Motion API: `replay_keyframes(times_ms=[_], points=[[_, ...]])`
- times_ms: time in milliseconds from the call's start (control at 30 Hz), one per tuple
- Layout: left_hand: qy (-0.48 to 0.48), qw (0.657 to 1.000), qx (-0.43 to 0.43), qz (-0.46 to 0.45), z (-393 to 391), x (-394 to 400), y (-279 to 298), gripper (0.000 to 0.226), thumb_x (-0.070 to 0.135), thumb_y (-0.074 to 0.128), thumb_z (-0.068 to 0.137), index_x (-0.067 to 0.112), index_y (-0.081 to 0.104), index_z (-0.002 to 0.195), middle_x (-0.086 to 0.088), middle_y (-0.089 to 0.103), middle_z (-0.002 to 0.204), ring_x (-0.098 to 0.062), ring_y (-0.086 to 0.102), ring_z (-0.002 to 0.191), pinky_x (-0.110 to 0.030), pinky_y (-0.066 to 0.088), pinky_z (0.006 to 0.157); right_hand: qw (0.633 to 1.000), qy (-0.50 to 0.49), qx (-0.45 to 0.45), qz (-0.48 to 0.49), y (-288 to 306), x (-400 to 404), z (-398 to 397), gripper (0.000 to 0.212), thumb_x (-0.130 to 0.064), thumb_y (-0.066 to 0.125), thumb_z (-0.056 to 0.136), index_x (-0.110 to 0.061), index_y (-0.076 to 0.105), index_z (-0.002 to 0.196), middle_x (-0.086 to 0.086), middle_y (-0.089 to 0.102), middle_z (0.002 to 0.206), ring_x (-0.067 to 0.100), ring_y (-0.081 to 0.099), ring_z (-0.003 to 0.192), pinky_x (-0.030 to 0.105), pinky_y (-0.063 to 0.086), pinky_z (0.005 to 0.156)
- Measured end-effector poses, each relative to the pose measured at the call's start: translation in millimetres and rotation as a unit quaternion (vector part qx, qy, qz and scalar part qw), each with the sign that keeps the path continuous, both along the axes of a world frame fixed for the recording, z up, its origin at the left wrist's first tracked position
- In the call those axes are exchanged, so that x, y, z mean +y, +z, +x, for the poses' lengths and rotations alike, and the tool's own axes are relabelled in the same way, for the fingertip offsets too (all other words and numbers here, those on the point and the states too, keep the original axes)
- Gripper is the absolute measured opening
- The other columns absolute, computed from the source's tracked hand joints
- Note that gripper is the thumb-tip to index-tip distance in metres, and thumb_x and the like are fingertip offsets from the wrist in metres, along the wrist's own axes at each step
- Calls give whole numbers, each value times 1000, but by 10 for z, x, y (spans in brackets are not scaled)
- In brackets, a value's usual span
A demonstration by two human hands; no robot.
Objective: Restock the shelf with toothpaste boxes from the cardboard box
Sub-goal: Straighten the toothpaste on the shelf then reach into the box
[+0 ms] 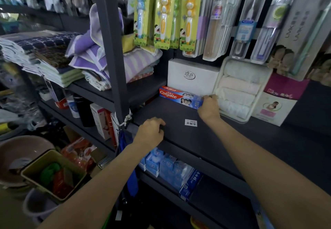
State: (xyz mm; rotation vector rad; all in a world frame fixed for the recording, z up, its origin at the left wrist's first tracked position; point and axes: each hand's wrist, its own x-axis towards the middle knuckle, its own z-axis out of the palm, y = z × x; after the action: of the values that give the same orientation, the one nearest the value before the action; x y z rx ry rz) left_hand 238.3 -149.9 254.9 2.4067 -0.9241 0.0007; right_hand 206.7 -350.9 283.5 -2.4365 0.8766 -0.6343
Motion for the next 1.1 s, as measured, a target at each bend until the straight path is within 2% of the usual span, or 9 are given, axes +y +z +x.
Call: replay_keyframes(times_ms=[133,233,333,400,500,733,833,967,1100], points=[[17,989,-40,-140,-268,118,-114,32,-4,45,87,5,60,113,-11,57,116,-23,55,106,-29,45,89,988,79,-136,6,74,436,-489,31,9,44,85,0,63,107,18,50,121,28,57,104,15,37,87],[-30,978,-51,-198,-744,433,-511,25,-5,46,84,3,62,101,-11,58,101,-15,56,87,-20,41,75,956,221,-189,-27,-165,1000,-1170,23,5,45,81,-2,65,90,8,59,94,18,62,78,19,47,75],[-116,987,7,-108,-1182,719,-1178,22,-4,48,77,-1,62,93,-15,58,89,-19,54,77,-23,39,71,930,360,-70,-17,-683,1441,-1726,25,-8,40,80,-4,65,83,-4,59,78,8,56,72,14,40,67],[-173,979,104,27,-1393,886,-1630,22,-5,50,78,-4,61,96,-20,57,95,-32,58,88,-31,41,79,919,387,72,9,-1296,1596,-1960,25,-11,41,80,-7,65,84,-1,63,80,11,58,78,22,43,72],[-204,937,213,189,-1583,1149,-2203,29,5,49,89,5,59,115,-14,54,118,-29,56,105,-25,37,82,895,351,269,59,-2252,1715,-2239,18,-8,48,86,-10,66,91,13,66,98,30,62,96,38,49,80],[-204,907,232,285,-1617,1443,-2750,30,10,46,90,14,56,118,-7,51,123,-24,57,102,-30,43,87,831,128,542,22,-3480,1863,-2662,39,-3,44,91,-1,46,130,22,45,133,38,40,125,43,41,99],[-185,913,240,274,-1613,1441,-2826,28,9,47,90,13,57,116,-8,56,120,-26,57,105,-38,46,92,825,85,558,-7,-3731,1894,-2771,42,-4,47,91,-5,37,132,24,46,132,38,43,123,43,40,98],[-190,918,228,265,-1685,1344,-2928,29,11,47,92,13,55,120,-7,58,122,-25,57,109,-35,46,90,845,61,519,-114,-3903,1947,-2802,40,-10,57,87,-7,44,124,21,62,109,34,60,101,40,49,85],[-219,924,205,238,-1740,1210,-2897,37,11,50,92,14,48,128,-6,56,125,-22,56,110,-12,35,72,864,55,489,104,-3688,1917,-2751,45,-3,49,90,-5,31,131,22,53,123,38,54,113,41,46,83]])
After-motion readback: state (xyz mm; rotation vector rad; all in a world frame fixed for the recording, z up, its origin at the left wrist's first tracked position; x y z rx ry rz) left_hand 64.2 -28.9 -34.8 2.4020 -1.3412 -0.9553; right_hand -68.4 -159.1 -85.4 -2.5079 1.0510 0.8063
